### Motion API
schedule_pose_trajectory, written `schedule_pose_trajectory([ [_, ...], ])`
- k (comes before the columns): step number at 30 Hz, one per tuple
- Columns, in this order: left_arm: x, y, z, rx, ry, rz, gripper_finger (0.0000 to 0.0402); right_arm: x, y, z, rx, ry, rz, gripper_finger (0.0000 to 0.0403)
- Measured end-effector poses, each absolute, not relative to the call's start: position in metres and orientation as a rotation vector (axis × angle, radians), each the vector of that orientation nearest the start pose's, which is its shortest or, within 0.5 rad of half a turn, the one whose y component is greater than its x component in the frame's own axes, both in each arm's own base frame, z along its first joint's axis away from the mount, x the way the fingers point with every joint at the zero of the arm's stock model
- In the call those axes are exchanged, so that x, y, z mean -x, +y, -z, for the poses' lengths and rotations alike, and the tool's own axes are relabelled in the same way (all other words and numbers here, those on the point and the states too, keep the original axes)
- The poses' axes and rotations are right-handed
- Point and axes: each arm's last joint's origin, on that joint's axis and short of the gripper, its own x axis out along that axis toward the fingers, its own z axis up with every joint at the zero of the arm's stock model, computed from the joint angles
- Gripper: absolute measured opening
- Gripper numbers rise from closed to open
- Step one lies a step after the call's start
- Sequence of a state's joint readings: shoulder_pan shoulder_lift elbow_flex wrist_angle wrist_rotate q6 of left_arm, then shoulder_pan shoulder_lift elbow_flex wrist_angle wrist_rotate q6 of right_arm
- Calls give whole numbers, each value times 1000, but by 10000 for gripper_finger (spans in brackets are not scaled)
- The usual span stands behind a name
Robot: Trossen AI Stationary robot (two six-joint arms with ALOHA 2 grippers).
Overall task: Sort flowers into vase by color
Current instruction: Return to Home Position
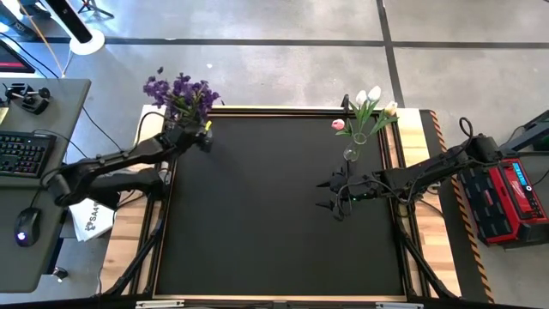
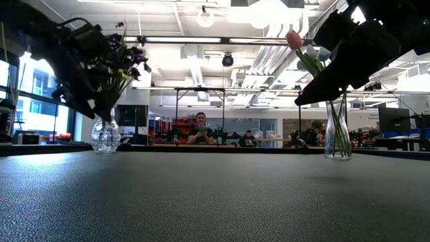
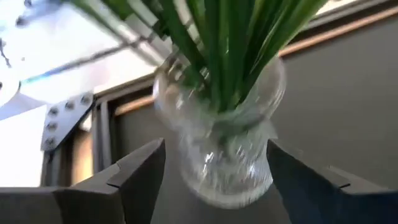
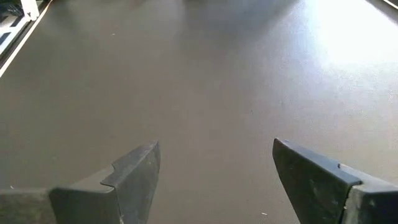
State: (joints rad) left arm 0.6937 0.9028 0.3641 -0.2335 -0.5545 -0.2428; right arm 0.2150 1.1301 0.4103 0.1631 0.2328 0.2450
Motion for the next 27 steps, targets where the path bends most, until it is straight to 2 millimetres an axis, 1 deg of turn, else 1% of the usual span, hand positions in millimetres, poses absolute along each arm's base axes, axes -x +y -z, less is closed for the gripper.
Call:
schedule_pose_trajectory([
  [7,-108,107,-202,420,790,-1271,269,-209,39,-175,-134,536,89,293],
  [10,-105,99,-219,525,820,-1214,269,-207,38,-176,-144,547,92,293],
  [13,-108,86,-233,612,801,-1059,263,-196,38,-182,-177,583,37,293],
  [17,-122,61,-246,653,668,-752,249,-166,40,-197,-237,638,-141,293],
  [21,-142,32,-241,593,483,-470,234,-138,44,-215,-284,598,-329,293],
  [23,-152,19,-233,552,382,-333,230,-128,45,-224,-275,526,-391,293],
  [25,-160,6,-225,461,249,-183,228,-119,45,-232,-227,451,-435,292],
  [27,-162,-6,-212,356,130,-62,227,-114,45,-235,-168,314,-476,285],
])
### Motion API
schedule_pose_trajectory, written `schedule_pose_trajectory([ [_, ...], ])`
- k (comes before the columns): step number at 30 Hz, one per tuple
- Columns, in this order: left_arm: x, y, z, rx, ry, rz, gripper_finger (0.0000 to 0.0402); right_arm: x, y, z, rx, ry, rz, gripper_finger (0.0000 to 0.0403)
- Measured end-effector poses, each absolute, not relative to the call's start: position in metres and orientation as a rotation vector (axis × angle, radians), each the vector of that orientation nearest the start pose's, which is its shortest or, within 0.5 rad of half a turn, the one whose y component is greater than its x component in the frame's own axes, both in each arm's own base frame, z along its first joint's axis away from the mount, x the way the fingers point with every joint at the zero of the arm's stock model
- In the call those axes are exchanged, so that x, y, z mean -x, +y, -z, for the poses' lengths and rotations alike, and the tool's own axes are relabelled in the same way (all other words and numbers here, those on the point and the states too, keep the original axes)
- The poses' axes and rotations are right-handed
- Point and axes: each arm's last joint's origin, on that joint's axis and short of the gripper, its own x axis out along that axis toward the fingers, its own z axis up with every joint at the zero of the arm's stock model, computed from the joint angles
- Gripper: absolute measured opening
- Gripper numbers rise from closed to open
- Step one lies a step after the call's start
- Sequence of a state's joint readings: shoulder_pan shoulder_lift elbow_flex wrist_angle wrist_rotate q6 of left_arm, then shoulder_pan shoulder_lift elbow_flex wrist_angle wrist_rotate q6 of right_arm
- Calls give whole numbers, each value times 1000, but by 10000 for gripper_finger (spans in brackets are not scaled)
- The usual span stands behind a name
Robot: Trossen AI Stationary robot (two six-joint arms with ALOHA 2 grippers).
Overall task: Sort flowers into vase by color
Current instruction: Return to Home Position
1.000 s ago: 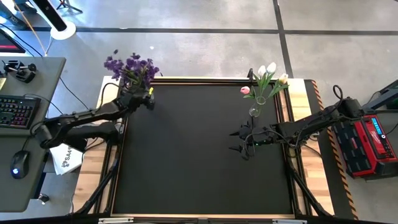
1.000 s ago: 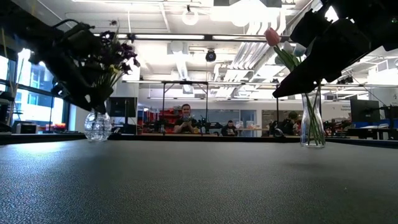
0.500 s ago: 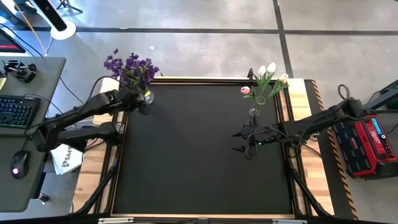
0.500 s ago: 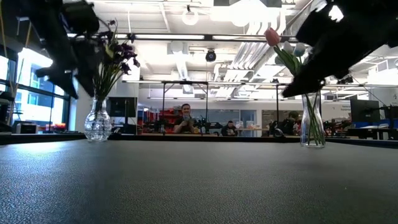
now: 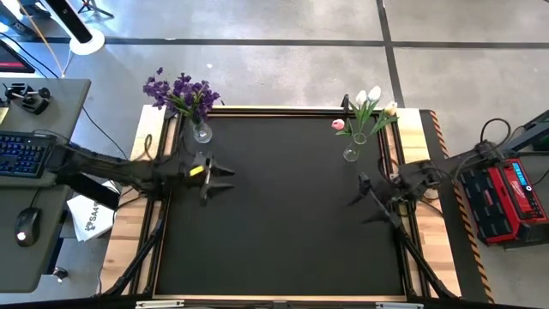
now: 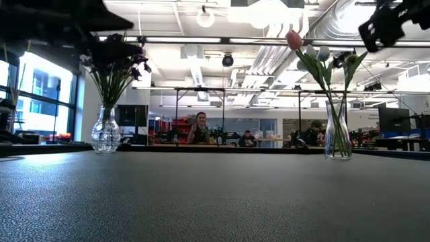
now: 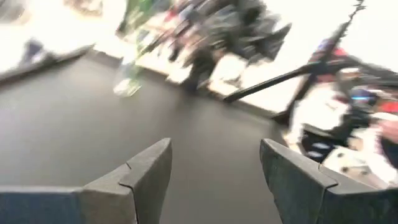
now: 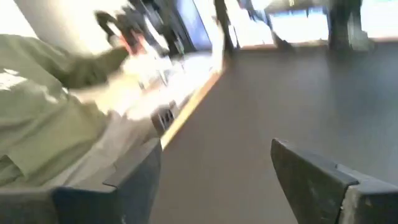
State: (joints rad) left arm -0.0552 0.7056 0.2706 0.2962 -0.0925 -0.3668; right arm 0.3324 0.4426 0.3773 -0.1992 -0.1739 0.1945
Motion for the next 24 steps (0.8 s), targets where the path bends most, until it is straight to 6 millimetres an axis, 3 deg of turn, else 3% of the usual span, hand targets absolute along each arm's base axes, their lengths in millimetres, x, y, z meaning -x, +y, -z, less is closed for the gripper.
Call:
schedule_pose_trajectory([
  [3,-157,-15,-196,284,-38,4,227,-110,45,-227,-101,115,-544,261],
  [6,-148,-15,-188,243,-141,-4,227,-103,41,-213,-83,79,-538,218],
  [13,-138,3,-188,137,-112,-79,216,-77,24,-223,-68,-59,-424,84],
  [17,-131,19,-197,91,-108,-90,196,-76,23,-222,-51,-75,-417,17],
  [24,-114,36,-205,92,-87,-98,165,-79,22,-224,-48,-88,-353,14],
])
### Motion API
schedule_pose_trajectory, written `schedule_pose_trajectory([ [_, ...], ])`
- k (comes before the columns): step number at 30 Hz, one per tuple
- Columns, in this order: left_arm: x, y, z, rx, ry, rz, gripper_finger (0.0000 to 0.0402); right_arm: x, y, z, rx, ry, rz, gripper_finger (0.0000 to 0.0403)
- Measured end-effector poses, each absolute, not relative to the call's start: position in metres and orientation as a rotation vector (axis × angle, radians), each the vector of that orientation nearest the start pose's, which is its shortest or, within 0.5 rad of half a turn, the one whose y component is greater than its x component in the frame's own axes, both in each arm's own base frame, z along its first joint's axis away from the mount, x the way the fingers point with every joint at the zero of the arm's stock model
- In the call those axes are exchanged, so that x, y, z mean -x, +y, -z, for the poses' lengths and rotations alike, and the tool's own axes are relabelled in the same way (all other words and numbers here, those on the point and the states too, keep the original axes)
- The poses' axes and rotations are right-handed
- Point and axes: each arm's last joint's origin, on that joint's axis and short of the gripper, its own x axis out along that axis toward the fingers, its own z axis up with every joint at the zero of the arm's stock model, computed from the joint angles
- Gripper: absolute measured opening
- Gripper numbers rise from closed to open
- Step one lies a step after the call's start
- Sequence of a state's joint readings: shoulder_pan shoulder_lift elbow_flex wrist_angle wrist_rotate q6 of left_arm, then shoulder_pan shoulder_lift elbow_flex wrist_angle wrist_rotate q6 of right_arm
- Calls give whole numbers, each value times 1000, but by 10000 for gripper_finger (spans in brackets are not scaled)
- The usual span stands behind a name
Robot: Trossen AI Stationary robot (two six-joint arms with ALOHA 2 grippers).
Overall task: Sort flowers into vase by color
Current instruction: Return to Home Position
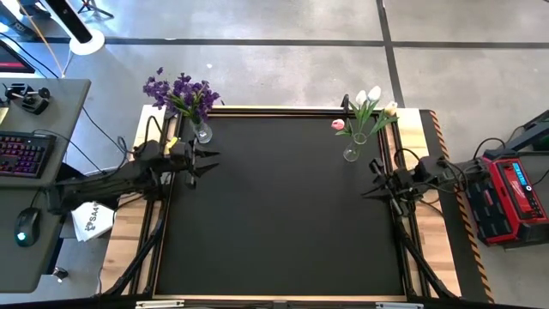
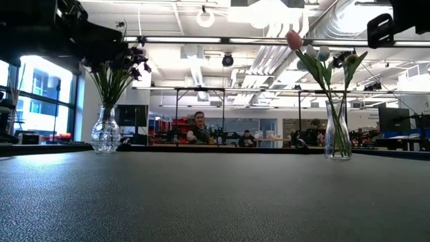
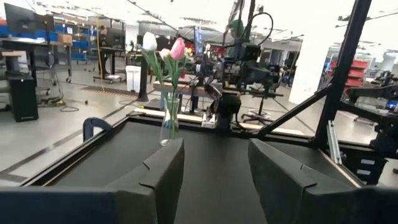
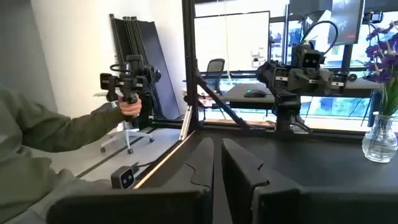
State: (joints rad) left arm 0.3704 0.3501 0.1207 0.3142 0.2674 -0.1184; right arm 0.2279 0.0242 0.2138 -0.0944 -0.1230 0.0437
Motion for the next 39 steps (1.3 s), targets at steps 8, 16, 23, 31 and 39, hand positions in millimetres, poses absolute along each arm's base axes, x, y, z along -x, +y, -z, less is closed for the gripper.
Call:
schedule_pose_trajectory([
  [8,-97,35,-204,79,-81,-112,152,-93,26,-183,-121,-148,-381,3],
  [16,-84,29,-199,76,-96,-106,146,-93,25,-188,-86,-198,-362,0],
  [23,-88,29,-184,119,-70,-88,140,-93,25,-186,-95,-180,-357,0],
  [31,-92,30,-173,105,-71,-100,140,-93,25,-185,-96,-164,-355,0],
  [39,-91,30,-173,107,-69,-100,140,-93,24,-186,-87,-174,-339,0],
])
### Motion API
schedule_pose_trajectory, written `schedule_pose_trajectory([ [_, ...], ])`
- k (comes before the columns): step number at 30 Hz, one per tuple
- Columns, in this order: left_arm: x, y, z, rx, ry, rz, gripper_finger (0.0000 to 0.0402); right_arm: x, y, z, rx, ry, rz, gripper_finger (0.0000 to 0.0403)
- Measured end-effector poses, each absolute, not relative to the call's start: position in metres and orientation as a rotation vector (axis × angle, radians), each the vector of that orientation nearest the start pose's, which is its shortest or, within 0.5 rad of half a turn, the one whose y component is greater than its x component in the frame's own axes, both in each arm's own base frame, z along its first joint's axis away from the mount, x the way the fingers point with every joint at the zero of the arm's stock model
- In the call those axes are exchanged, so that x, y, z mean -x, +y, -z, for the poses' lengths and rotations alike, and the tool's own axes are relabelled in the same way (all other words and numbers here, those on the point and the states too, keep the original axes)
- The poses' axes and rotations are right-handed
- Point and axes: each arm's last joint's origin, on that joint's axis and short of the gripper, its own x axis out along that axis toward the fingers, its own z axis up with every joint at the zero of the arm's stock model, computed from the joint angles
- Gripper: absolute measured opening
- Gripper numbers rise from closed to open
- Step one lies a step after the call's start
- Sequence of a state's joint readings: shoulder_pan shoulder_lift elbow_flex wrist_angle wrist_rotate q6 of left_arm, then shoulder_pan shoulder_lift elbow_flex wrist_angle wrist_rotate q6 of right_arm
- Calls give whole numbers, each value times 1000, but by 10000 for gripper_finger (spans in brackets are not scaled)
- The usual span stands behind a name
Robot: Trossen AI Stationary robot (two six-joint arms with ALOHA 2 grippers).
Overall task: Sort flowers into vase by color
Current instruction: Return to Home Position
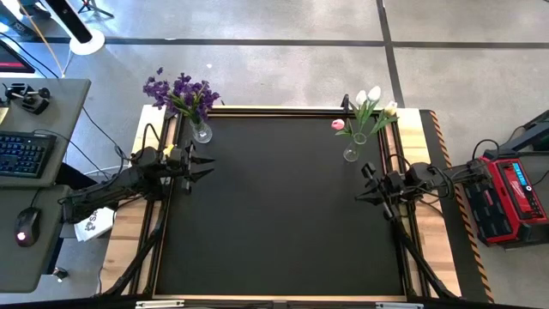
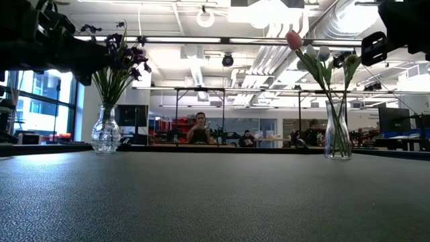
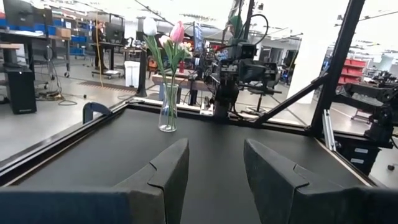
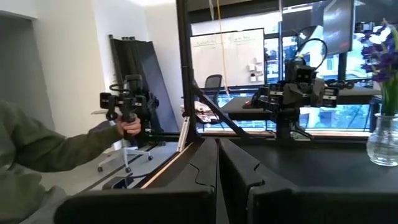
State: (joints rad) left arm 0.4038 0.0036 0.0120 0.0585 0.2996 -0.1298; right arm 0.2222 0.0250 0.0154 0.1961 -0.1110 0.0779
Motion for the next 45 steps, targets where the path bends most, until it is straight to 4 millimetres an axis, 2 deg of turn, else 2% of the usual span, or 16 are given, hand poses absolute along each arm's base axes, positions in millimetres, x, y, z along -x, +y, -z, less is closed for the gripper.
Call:
schedule_pose_trajectory([
  [7,-91,30,-173,130,-70,-99,140,-94,22,-185,-96,-169,-241,0],
  [11,-91,30,-173,132,-70,-99,140,-95,21,-182,-187,-132,-226,0],
  [19,-92,29,-173,132,-69,-88,140,-95,22,-182,-117,-133,-238,0],
  [30,-95,15,-173,137,-60,53,141,-95,22,-179,-29,-129,-251,0],
  [36,-95,13,-173,138,-58,74,141,-96,18,-177,-18,-113,-112,0],
  [45,-95,14,-173,138,-59,68,141,-97,18,-173,-11,-72,-105,0],
])
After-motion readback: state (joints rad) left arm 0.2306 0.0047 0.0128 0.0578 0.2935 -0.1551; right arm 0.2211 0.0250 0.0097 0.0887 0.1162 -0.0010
